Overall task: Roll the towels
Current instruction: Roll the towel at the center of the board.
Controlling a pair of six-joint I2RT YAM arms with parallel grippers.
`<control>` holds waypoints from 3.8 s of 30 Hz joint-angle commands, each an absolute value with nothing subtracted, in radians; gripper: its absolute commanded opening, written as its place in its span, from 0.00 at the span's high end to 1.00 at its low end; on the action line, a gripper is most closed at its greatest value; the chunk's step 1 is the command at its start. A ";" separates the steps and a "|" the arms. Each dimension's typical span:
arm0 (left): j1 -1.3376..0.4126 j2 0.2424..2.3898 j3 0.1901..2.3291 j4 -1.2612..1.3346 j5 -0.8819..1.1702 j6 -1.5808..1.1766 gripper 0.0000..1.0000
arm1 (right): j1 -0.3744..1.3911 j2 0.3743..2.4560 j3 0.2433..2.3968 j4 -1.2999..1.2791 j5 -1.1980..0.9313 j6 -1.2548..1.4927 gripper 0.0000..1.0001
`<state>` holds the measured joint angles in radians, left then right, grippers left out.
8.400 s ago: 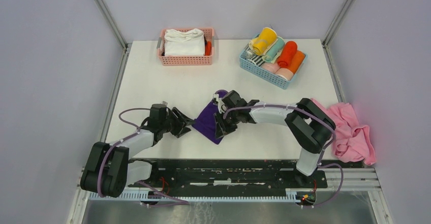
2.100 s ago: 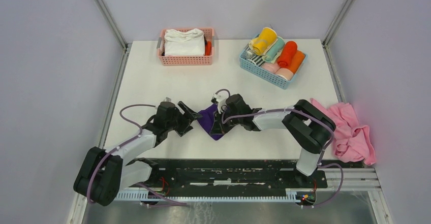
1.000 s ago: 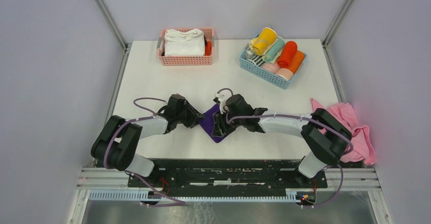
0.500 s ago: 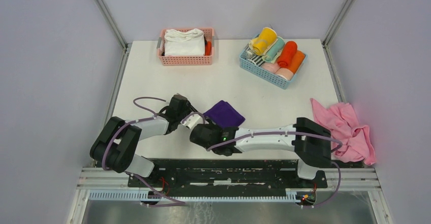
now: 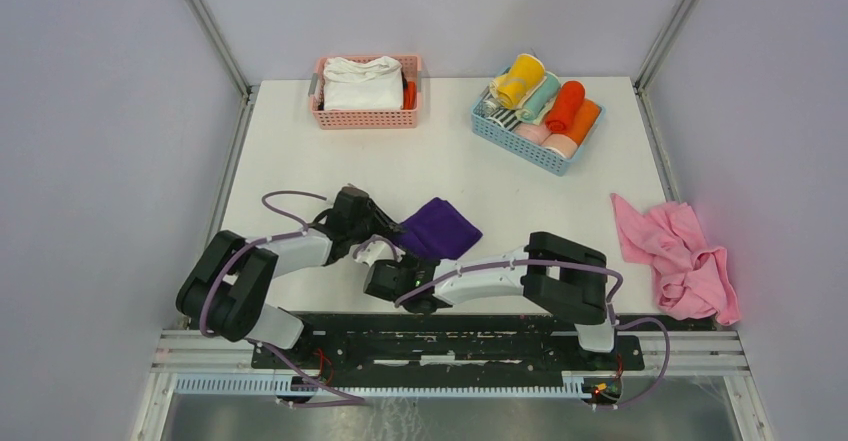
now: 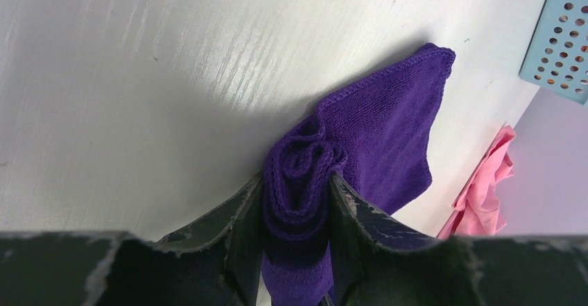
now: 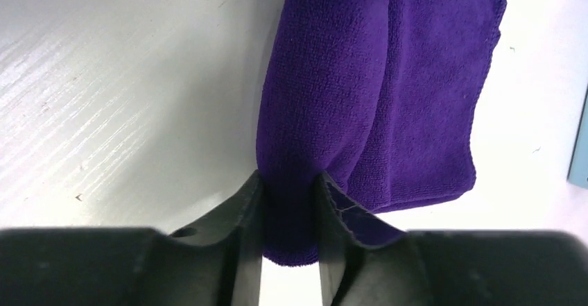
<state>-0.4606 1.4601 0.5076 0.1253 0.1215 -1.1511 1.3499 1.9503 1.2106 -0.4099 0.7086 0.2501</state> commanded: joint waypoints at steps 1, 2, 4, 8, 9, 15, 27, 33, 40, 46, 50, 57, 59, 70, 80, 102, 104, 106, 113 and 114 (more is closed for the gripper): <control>-0.461 1.428 0.454 0.001 0.054 -1.161 0.52 | 1.320 1.942 1.201 -0.383 0.605 0.249 0.69; -0.460 1.405 0.446 -0.006 0.044 -1.158 0.48 | 1.308 1.912 1.163 -0.357 0.554 0.237 0.72; -0.453 1.342 0.430 -0.009 0.034 -1.148 0.41 | 1.277 1.839 1.096 -0.279 0.406 0.218 0.76; -0.430 1.215 0.398 -0.018 0.046 -1.126 0.30 | 1.163 1.717 0.981 -0.125 0.020 0.249 0.82; -0.424 1.181 0.396 -0.030 0.049 -1.118 0.28 | 1.130 1.701 0.957 -0.089 -0.074 0.266 0.83; -0.407 1.002 0.387 -0.115 0.051 -1.078 0.15 | 0.956 1.708 0.843 0.155 -0.480 0.434 0.85; -0.408 1.075 0.369 0.026 0.195 -1.078 0.14 | 0.705 2.034 0.702 0.883 -0.896 0.961 0.85; -0.407 1.203 0.421 0.094 0.215 -1.057 0.15 | 0.652 2.132 0.706 0.918 -0.937 1.026 0.85; -0.407 1.385 0.466 0.150 0.244 -1.052 0.23 | 0.619 2.097 0.715 0.698 -0.897 0.919 0.81; -0.410 1.495 0.469 0.149 0.225 -1.069 0.30 | 0.627 1.887 0.734 0.304 -0.748 0.682 0.59; -0.433 1.521 0.469 0.124 0.177 -1.080 0.32 | 0.678 1.668 0.784 -0.031 -0.482 0.511 0.48; -0.459 1.580 0.492 0.079 0.127 -1.089 0.32 | 0.945 1.459 0.924 -0.316 0.143 0.343 0.39; -0.461 1.594 0.498 0.070 0.122 -1.090 0.32 | 1.017 1.468 0.958 -0.328 0.262 0.304 0.37; -0.469 1.623 0.519 0.037 0.106 -1.082 0.29 | 1.206 1.721 1.124 -0.340 0.539 0.143 0.35; -0.483 1.614 0.546 0.026 0.098 -1.039 0.24 | 1.179 1.883 1.124 -0.295 0.546 0.114 0.35; -0.420 1.028 0.419 -0.132 0.083 -1.007 0.11 | 0.833 1.764 0.985 -0.147 -0.624 0.369 0.78; -0.421 0.987 0.397 -0.118 0.094 -1.026 0.11 | 0.807 1.801 0.977 -0.086 -0.723 0.415 0.78; -0.420 0.979 0.388 -0.092 0.112 -1.039 0.11 | 0.778 1.848 0.953 0.009 -0.804 0.483 0.78; -0.420 1.129 0.412 -0.039 0.165 -1.039 0.12 | 0.711 1.986 0.930 0.188 -0.902 0.634 0.79; -0.422 1.157 0.413 -0.036 0.159 -1.039 0.12 | 0.707 1.998 0.932 0.196 -0.910 0.642 0.78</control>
<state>-0.4236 1.0782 0.3916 -0.0868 0.1337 -1.0340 0.7181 1.9293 0.9508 0.1116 -0.8528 0.5655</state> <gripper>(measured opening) 0.883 0.281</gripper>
